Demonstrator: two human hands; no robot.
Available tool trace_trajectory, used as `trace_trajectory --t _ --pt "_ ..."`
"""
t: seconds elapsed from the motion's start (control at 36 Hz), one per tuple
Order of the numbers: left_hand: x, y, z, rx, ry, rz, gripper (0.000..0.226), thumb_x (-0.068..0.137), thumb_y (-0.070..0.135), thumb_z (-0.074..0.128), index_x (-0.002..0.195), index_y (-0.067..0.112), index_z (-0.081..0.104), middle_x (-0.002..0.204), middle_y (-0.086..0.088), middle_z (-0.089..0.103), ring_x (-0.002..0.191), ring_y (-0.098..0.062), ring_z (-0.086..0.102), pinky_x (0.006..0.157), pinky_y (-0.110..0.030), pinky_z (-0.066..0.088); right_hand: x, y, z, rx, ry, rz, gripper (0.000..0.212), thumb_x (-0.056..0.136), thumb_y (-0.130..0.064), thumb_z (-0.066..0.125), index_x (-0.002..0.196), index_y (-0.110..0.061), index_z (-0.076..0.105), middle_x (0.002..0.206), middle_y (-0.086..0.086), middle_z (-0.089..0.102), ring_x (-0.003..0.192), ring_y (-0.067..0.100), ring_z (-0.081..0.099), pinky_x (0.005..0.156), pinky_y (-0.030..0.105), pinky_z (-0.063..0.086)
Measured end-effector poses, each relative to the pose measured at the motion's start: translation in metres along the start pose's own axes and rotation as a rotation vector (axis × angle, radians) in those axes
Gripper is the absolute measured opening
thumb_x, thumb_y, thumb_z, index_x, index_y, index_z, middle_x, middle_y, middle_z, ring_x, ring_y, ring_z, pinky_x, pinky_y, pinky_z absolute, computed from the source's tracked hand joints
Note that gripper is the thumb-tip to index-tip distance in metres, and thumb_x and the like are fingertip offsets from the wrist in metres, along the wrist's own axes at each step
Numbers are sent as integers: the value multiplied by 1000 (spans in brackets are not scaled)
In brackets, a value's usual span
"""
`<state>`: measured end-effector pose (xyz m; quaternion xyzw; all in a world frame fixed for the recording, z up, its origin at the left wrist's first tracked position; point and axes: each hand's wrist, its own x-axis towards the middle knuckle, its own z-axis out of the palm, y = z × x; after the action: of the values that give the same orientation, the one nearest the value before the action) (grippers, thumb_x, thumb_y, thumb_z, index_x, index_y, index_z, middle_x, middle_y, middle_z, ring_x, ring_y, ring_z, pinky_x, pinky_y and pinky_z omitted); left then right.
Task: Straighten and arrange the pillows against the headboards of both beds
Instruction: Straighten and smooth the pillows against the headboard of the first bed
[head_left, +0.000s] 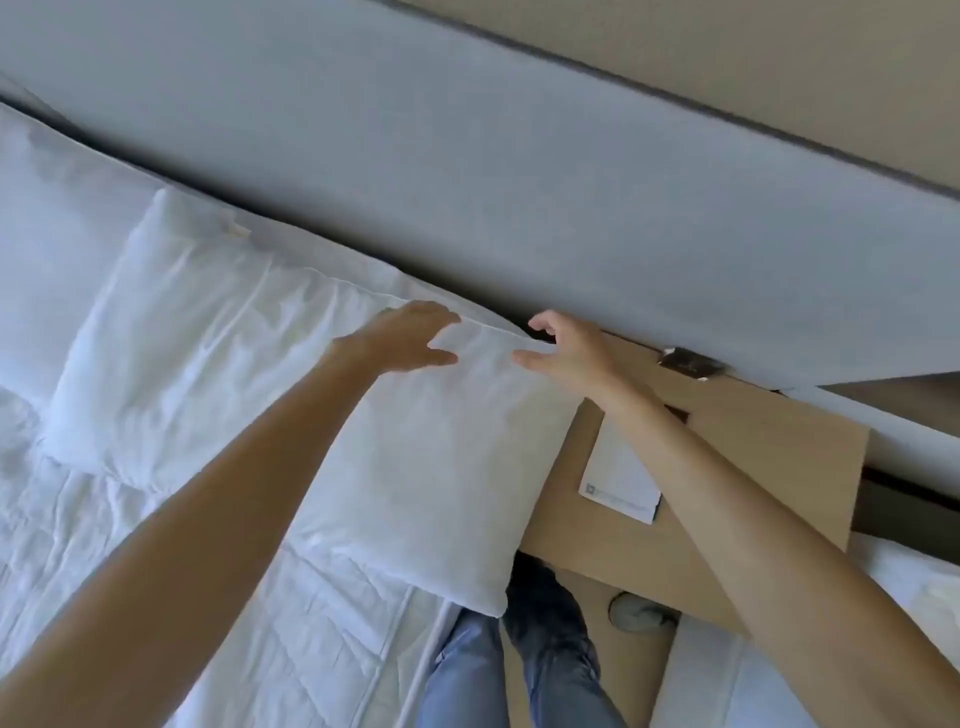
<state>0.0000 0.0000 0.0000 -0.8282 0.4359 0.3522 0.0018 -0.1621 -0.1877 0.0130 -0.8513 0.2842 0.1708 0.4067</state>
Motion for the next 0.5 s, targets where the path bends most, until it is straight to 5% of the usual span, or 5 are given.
trace_trajectory --t 0.28,0.5 --pt "69 -39 33 236 -86 69 54 92 50 50 141 28 42 150 6 39 140 -18 31 110 -46 27 72 23 70 -165 -119 24 58 91 -47 60 133 -8 49 133 10 54 120 28 54 98 40 45" --pt "85 -80 45 48 2 -19 72 88 52 57 149 28 28 157 -1 24 139 -27 36 114 -46 24 90 52 97 -300 -61 52 72 86 -65 54 139 -19 44 137 4 53 125 28 50 102 47 39"
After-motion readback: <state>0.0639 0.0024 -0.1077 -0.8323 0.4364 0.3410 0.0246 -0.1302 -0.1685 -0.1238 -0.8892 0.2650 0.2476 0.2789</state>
